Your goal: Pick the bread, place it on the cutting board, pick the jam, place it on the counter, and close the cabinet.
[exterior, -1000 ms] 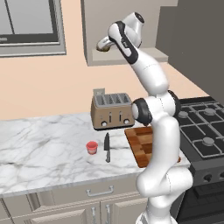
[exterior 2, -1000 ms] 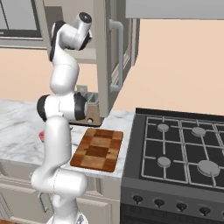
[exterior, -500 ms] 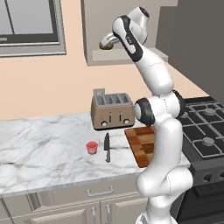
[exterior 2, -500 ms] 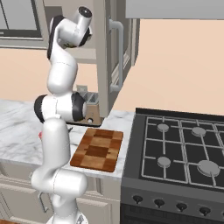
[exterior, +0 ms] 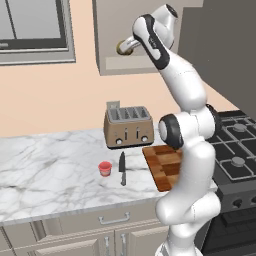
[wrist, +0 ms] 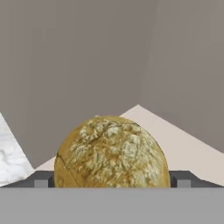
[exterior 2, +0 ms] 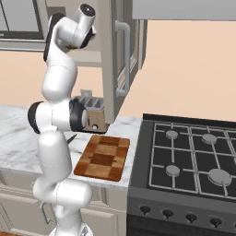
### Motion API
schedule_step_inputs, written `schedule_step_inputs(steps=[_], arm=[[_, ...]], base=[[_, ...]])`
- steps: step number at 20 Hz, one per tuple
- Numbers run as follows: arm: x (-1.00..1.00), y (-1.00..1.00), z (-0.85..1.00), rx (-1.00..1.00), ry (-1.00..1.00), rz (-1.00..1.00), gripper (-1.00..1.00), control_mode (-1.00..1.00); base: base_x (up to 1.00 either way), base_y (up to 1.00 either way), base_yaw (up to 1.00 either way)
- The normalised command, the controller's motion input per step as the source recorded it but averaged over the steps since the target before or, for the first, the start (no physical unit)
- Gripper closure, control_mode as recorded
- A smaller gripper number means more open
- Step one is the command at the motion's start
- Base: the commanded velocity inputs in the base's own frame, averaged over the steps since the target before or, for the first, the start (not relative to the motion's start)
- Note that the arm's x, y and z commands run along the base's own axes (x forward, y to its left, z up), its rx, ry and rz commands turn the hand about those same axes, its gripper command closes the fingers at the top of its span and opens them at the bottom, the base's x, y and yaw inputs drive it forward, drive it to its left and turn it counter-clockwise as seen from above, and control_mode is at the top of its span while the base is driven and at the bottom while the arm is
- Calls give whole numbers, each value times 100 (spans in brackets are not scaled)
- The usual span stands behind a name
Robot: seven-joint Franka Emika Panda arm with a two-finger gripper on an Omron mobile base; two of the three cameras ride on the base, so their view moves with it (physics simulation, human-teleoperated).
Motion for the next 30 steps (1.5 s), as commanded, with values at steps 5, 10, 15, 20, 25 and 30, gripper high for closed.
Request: schedule_step_inputs(steps=[5,10,15,20,25,30], arm=[[-43,-8,0,-1,-10,-7,100,-100],[-49,-19,0,-2,-2,-16,100,-100],[-41,-16,0,-2,0,-20,100,-100],[-37,-7,1,0,0,-19,100,-100],[-41,-11,4,0,0,-16,100,-100],[-50,-14,4,1,6,-13,100,-100]], base=[[0,0,0],[0,0,0],[0,0,0],[0,0,0],[0,0,0],[0,0,0]])
